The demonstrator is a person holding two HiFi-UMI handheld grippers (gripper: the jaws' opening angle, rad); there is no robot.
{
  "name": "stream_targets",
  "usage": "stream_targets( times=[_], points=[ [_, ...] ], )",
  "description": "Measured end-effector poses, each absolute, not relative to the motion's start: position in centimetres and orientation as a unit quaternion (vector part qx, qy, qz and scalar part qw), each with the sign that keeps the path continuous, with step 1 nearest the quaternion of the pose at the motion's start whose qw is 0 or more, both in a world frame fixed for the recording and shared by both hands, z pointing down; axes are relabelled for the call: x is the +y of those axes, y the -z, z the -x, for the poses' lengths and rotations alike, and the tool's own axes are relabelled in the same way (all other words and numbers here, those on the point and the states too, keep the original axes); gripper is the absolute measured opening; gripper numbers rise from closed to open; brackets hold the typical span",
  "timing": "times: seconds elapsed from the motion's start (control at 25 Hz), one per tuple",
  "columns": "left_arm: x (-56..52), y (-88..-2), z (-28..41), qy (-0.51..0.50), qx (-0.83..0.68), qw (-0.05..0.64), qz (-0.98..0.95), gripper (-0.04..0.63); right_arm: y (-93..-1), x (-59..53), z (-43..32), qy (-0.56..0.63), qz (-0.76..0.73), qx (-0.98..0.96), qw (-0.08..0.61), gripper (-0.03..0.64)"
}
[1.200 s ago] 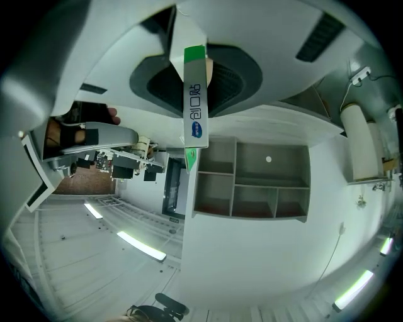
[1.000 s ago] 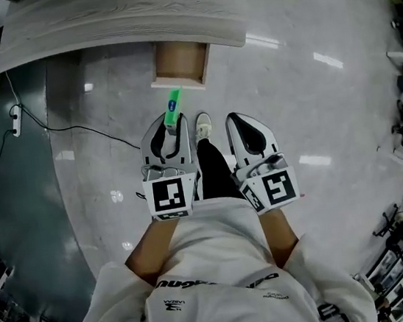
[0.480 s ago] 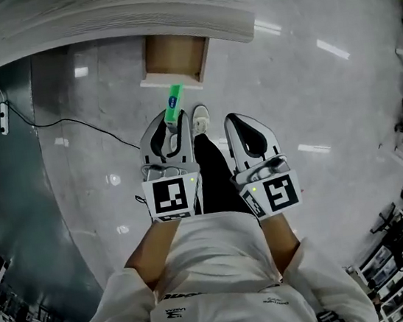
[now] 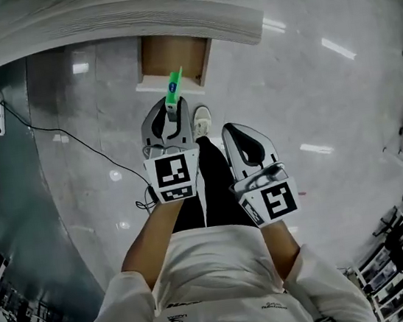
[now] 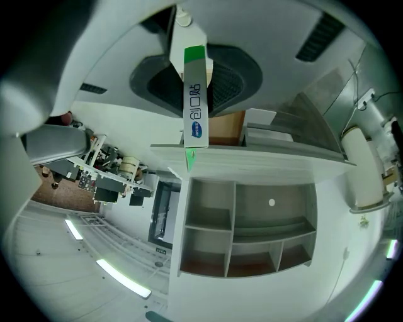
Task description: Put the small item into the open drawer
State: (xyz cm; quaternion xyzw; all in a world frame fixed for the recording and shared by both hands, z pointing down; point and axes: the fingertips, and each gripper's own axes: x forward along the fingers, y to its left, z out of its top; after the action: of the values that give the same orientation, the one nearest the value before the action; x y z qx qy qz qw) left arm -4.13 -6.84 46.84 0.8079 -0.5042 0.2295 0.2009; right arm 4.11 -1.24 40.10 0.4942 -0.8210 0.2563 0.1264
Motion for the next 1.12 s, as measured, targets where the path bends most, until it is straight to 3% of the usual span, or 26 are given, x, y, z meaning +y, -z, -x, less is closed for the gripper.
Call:
stream_targets(
  times=[1.12],
  points=[
    [-10.7,-56.8,3.7,-0.292,-0.500,0.230,-0.782,0.097,-44.2,-0.6,-5.2,-0.280,-0.484,-0.816,0.144,0.032]
  ],
)
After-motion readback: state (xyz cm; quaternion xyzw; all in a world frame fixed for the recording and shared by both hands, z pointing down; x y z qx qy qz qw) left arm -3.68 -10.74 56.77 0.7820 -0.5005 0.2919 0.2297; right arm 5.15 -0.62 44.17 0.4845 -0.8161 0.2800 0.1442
